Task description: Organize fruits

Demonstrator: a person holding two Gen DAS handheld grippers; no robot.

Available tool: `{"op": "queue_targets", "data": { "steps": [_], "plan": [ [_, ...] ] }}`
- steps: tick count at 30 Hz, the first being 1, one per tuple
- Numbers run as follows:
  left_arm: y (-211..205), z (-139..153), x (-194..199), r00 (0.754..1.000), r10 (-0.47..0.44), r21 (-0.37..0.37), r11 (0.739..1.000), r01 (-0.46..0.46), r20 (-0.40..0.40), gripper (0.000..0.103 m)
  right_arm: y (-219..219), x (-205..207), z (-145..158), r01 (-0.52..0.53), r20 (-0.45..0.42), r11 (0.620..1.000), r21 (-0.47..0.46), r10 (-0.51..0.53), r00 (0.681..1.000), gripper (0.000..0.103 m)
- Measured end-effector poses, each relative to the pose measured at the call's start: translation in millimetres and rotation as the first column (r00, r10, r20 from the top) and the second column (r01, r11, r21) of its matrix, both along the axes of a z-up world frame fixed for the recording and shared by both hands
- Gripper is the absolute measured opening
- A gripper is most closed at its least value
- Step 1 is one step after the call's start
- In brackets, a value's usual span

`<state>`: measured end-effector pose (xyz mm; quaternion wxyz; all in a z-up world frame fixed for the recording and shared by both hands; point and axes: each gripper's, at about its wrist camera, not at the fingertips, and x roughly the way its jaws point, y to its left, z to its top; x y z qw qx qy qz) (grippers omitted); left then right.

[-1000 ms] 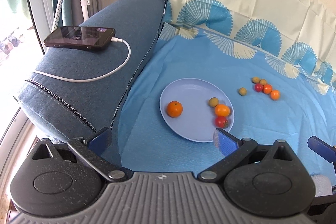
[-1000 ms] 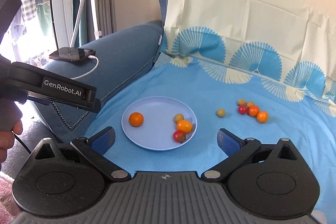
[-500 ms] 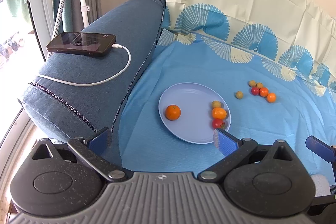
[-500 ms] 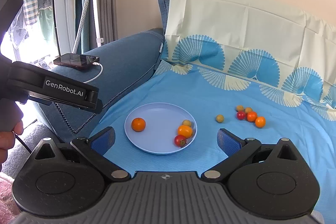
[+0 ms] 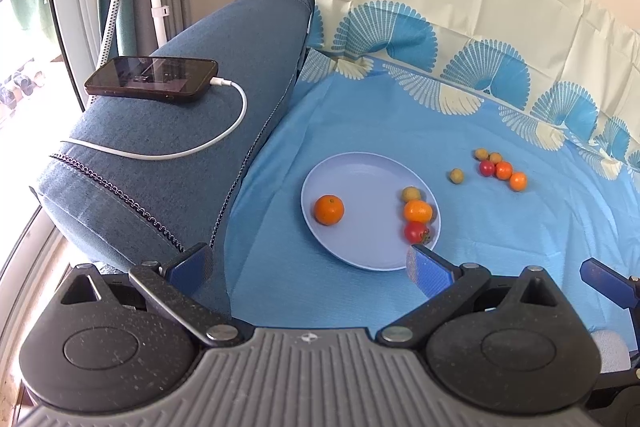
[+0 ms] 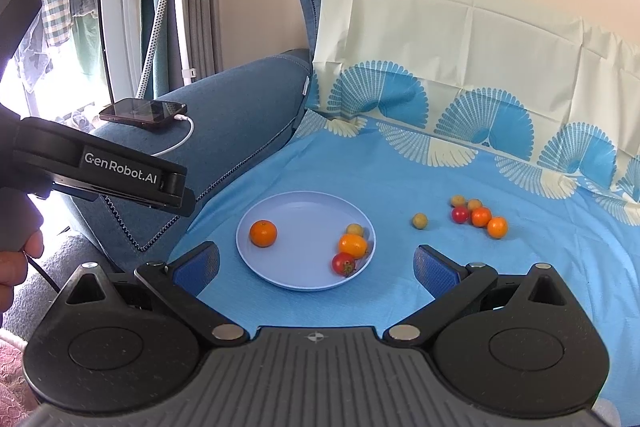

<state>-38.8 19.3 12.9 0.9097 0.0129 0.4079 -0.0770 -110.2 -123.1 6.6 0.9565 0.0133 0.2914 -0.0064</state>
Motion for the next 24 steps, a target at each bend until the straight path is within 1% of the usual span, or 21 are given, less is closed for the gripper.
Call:
{"op": "queue_targets", "data": {
  "steps": [15,24],
  "plan": [
    [-8,-9,13,1.0,-0.008,0.027,1.0,0.009,-0.028,0.103,-8,10,-10,0.024,-0.028,0.999,0.034,-0.023,0.999,0.102],
    [-31,-18,33,0.997,-0.029,0.046,0.998,0.032,-0.074,0.103,-31,18,-23,0.083,-0.046,0.994,0.071,-0.08,0.996,0.102]
  ]
}}
